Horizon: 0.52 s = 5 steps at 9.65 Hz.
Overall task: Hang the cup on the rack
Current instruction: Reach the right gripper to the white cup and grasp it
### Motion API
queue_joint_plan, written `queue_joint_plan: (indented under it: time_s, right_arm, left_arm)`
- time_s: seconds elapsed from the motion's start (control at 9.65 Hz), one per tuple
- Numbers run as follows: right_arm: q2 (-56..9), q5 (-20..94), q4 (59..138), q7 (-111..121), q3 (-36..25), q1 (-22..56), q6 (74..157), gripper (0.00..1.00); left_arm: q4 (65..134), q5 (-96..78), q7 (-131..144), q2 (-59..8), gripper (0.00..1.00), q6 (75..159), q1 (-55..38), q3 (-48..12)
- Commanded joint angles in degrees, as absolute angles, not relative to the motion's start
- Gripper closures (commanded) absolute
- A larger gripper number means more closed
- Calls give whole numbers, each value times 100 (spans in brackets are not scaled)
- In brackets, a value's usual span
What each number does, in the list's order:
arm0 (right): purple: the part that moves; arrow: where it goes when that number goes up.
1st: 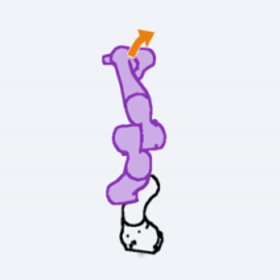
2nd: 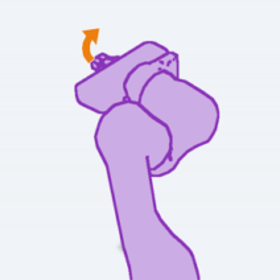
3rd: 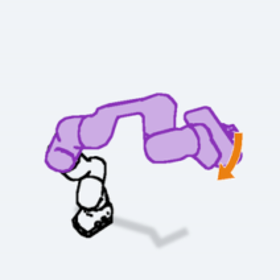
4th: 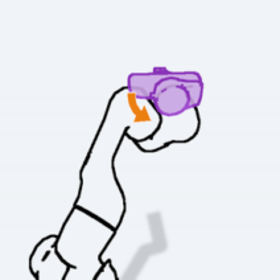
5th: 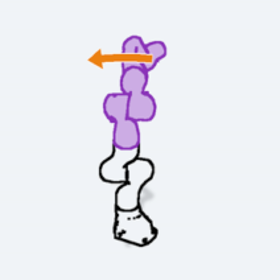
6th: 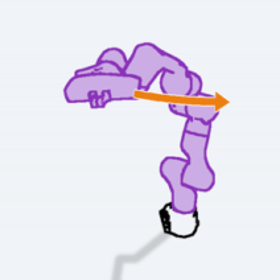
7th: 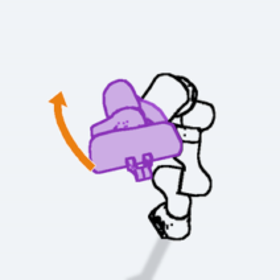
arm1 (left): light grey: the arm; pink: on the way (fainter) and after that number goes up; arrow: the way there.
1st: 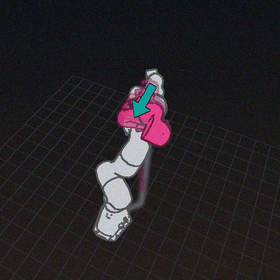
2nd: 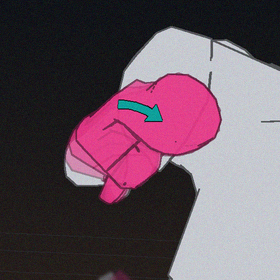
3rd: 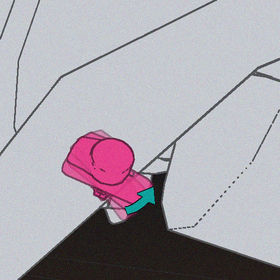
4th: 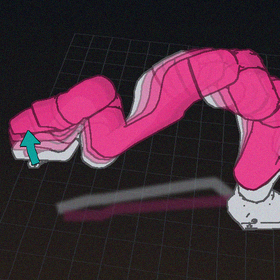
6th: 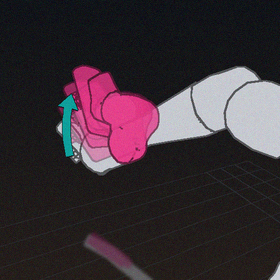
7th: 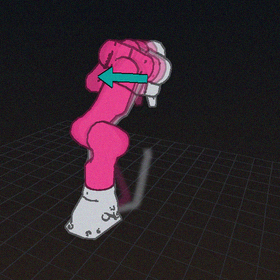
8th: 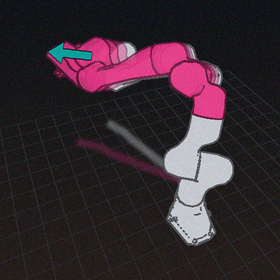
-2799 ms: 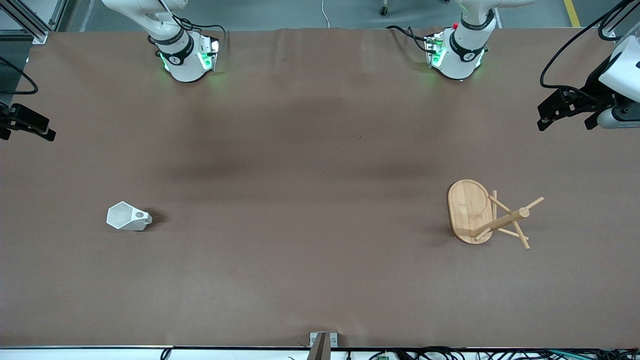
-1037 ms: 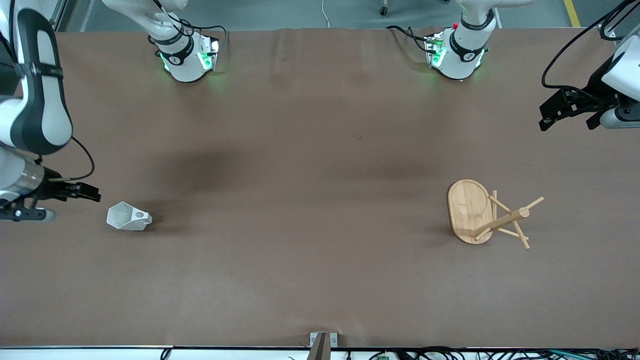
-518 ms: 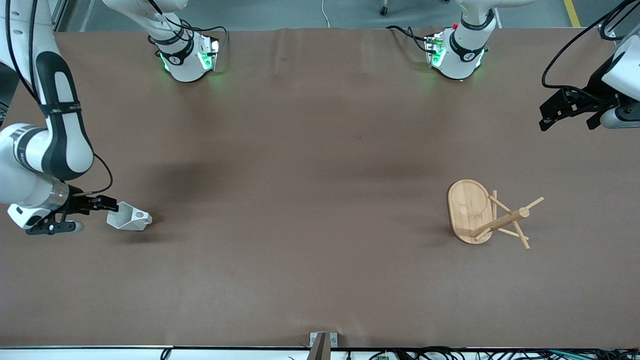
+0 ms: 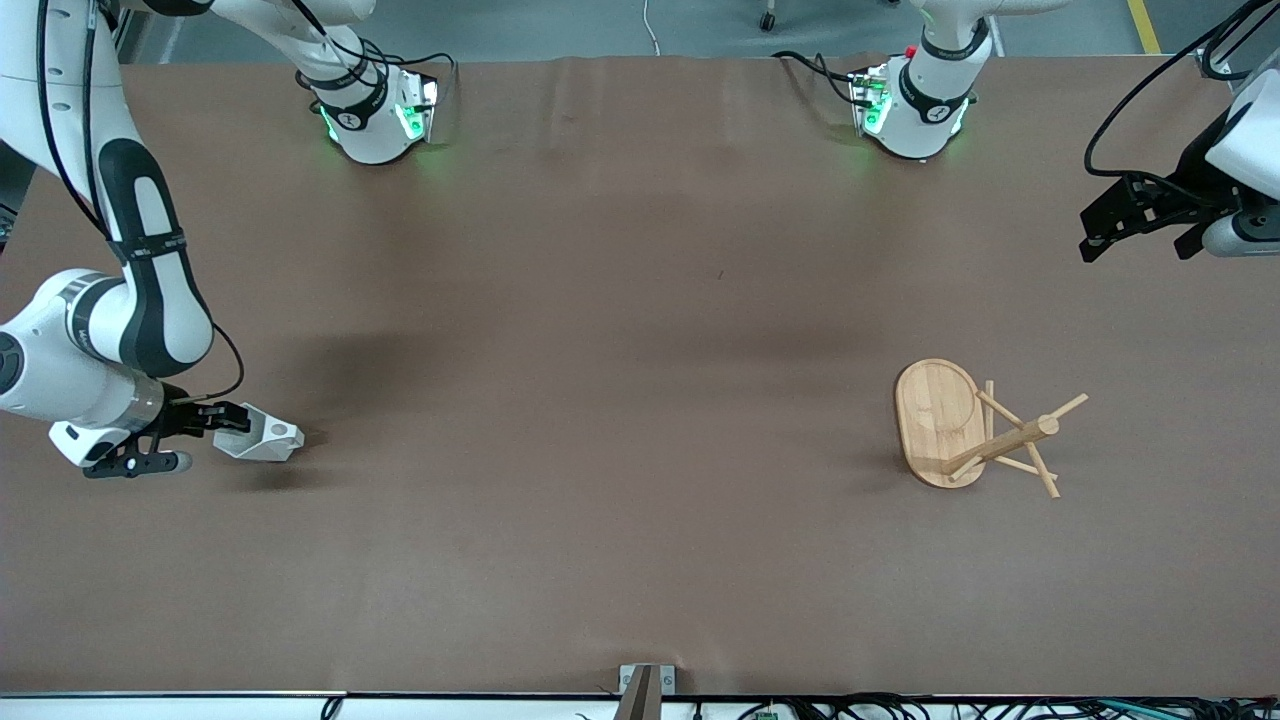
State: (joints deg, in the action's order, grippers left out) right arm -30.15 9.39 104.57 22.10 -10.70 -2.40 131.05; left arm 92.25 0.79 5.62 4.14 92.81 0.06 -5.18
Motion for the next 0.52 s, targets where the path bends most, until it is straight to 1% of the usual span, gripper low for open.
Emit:
queue_joint_plan:
  time_s: [0.0, 0.1, 0.21, 0.41]
  right_arm:
    - [-3085, 1448, 10468, 2477, -1020, -290, 13175, 81]
    - [-3085, 1476, 10450, 2496, -1028, -290, 13166, 96]
    - [-3076, 1477, 10433, 2496, -1028, -290, 13166, 100]
    - [-2841, 1477, 10380, 2417, -1020, -281, 13026, 100]
  left_arm:
    - [9149, 97, 510, 229, 0, 9185, 18, -527]
    - [9158, 97, 510, 229, 0, 9185, 18, -527]
    - [9150, 97, 510, 220, 0, 9185, 26, -527]
    - [9150, 97, 501, 228, 0, 9185, 26, -527]
